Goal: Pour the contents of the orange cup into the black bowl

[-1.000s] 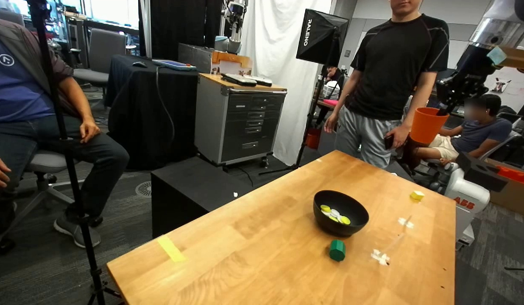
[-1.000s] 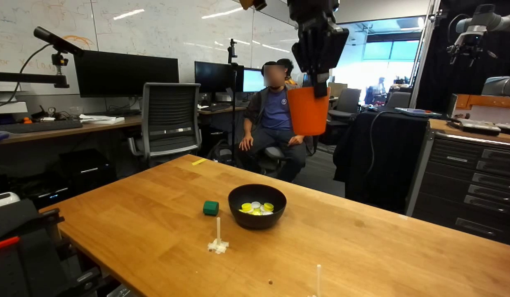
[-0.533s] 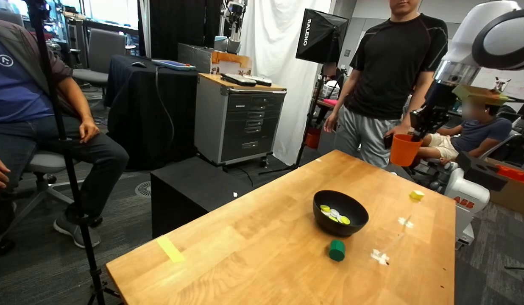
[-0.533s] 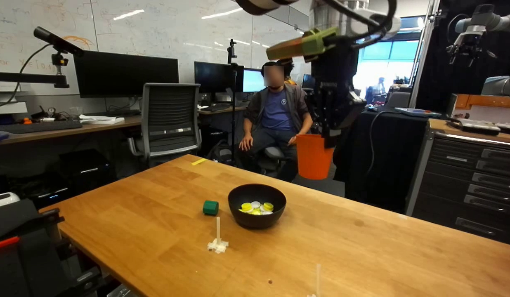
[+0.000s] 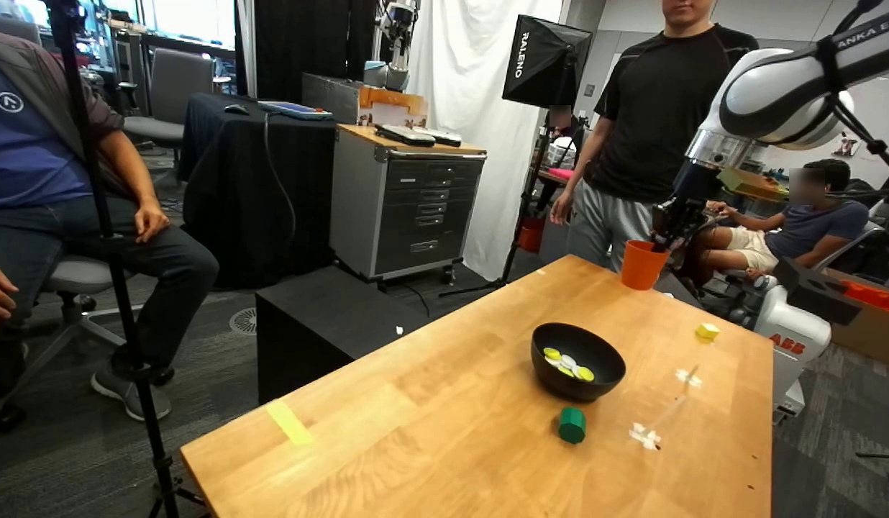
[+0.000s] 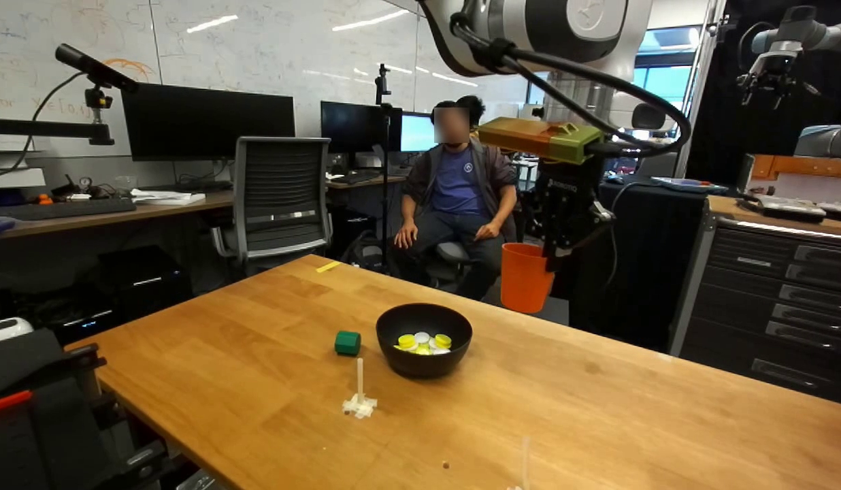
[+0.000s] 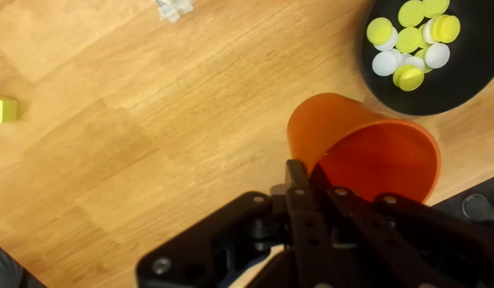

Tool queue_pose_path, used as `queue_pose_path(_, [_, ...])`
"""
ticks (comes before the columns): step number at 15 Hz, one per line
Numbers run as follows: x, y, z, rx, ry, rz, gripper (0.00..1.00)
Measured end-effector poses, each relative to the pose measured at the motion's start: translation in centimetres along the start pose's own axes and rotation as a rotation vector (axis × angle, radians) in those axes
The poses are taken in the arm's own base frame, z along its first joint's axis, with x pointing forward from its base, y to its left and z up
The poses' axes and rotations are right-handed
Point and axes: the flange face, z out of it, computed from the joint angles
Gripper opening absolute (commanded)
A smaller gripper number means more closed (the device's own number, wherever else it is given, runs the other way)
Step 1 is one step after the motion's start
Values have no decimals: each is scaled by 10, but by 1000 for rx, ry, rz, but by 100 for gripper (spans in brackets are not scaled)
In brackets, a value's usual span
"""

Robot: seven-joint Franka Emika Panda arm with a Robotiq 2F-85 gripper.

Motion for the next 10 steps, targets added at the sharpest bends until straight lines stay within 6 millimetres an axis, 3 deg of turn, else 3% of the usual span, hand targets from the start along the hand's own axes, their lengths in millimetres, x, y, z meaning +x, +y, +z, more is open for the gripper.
queue_pose_path(5, [2,4,12,13,-4,-38,7])
queue_pose_path(10, [2,5,39,-18,-19,-50,7])
